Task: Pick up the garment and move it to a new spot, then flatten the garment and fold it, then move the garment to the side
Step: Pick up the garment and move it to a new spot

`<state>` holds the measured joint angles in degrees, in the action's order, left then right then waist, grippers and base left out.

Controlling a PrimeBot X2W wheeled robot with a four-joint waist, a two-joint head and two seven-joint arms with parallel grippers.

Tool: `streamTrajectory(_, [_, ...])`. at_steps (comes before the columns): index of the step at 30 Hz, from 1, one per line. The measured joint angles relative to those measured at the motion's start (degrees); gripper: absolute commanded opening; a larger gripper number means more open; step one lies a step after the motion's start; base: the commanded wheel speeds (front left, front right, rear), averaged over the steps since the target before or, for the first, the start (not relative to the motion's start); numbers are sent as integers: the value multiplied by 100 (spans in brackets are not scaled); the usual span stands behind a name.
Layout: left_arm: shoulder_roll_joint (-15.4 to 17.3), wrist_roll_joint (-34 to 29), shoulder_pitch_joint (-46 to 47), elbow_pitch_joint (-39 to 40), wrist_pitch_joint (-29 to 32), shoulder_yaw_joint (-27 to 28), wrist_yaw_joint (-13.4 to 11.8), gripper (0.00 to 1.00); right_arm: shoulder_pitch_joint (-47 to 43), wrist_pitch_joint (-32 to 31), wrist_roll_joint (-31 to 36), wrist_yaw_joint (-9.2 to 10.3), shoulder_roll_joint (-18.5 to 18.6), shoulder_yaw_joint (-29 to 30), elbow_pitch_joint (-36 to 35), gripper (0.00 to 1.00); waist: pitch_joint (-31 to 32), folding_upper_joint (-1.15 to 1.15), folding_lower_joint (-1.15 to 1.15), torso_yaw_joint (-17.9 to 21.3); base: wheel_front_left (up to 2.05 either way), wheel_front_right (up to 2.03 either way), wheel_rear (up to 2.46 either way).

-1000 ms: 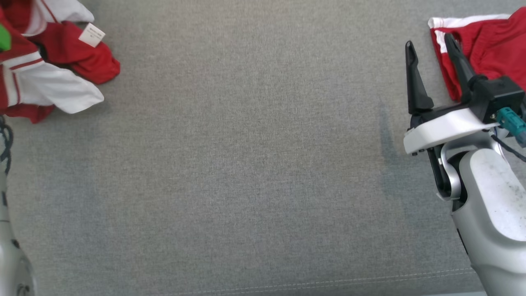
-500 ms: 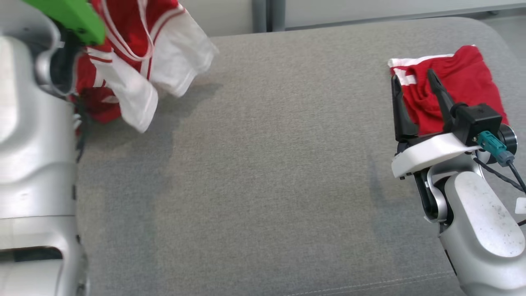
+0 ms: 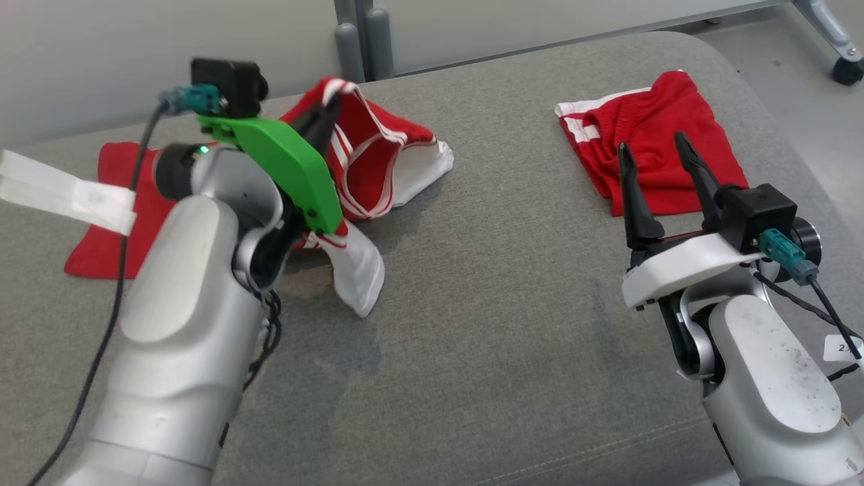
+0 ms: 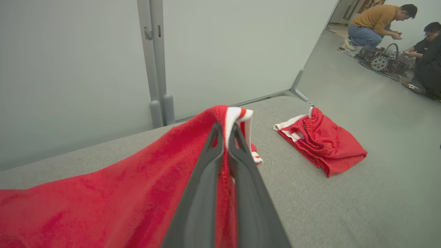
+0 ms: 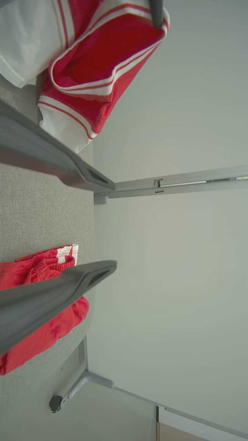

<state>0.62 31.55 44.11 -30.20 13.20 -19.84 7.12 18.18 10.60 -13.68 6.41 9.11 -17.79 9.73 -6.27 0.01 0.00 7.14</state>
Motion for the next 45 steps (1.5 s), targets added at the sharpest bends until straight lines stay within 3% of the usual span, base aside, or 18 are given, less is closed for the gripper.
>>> streamTrajectory(3, [60,798,-424,140,3,-714,0,0,-1,-4,-1,-30,-22,-67,30,100,-10,0,0,177,0,0,0])
streamTrajectory(9, [88,1043,-801,316,-234,-1516,-60,0,2,-4,-3,-81,-126,-162,34,100,-72,0,0,556,0,0,0])
streamTrajectory(15, [99,1074,-778,377,-532,-1717,-411,0,5,-4,-27,-85,-181,-196,69,100,-162,0,0,882,0,0,0])
streamTrajectory(21, [125,1233,-283,488,-1152,-1592,-916,0,15,4,-43,-132,-218,-263,131,100,-288,0,0,1248,0,0,0])
streamTrajectory(26, [124,1233,94,387,-1301,-1930,-1071,0,19,31,-53,-136,-282,-305,257,100,-396,0,0,1488,0,0,0])
streamTrajectory(27, [118,1230,91,270,-1301,-2008,-1118,4,21,31,-58,-140,-305,-330,289,100,-415,0,0,1525,0,0,0])
streamTrajectory(30, [114,1213,80,1,-1335,-2161,-1188,51,32,32,-101,-187,-376,-415,367,100,-472,0,0,1614,0,0,0])
streamTrajectory(31, [120,1214,80,-51,-1368,-2189,-1199,100,36,32,-101,-187,-381,-424,378,100,-497,0,0,1631,0,0,0])
streamTrajectory(45, [133,1667,133,-35,-1836,-2961,-1109,100,52,109,-159,-186,-374,-342,738,100,-660,0,0,1393,0,0,0])
